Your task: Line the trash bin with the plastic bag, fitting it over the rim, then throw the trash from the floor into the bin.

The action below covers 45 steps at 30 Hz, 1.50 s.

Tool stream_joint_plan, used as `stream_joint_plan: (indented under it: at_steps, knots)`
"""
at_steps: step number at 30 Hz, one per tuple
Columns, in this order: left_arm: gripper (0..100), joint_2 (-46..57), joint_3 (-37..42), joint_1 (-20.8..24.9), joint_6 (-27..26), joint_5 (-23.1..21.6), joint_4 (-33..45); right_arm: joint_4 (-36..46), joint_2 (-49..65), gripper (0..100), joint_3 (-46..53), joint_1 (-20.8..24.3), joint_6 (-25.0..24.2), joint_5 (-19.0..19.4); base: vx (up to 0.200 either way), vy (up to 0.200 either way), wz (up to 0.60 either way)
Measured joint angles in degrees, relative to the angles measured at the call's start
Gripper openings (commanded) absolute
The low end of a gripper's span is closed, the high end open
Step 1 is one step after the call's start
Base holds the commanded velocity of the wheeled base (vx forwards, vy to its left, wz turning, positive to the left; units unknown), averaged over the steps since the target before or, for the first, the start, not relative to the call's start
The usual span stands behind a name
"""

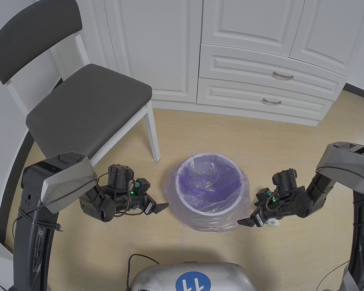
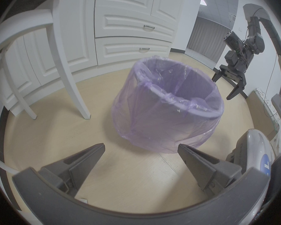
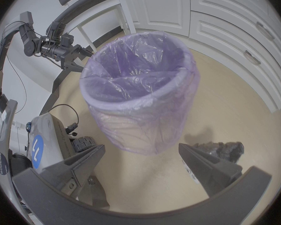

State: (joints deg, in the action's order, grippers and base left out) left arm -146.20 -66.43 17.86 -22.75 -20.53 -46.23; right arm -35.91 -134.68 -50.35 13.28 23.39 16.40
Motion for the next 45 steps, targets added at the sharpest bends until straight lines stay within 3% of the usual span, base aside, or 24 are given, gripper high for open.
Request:
stream_joint_plan:
  at_steps: [12,13,35,45]
  knots:
    - [100,2.66,10.06,-2.35,-0.16,-0.18,-11.72,18.07,-4.55,100,-17.31,0.30,0.11,0.84,0.000,0.000,0.00]
    - [100,2.76,10.84,-2.57,-0.16,-0.22,-12.62,18.79,-4.88,0,-18.47,0.26,0.20,0.84,0.000,0.000,0.00]
    - [100,4.41,19.38,-5.77,0.01,-0.49,-20.77,28.44,-11.72,0,-34.68,-4.11,2.90,0.79,0.000,0.000,0.00]
    - [100,4.39,19.41,-5.81,0.22,-0.32,-20.97,39.00,-16.58,0,-47.45,-4.66,5.75,0.82,0.000,0.000,0.00]
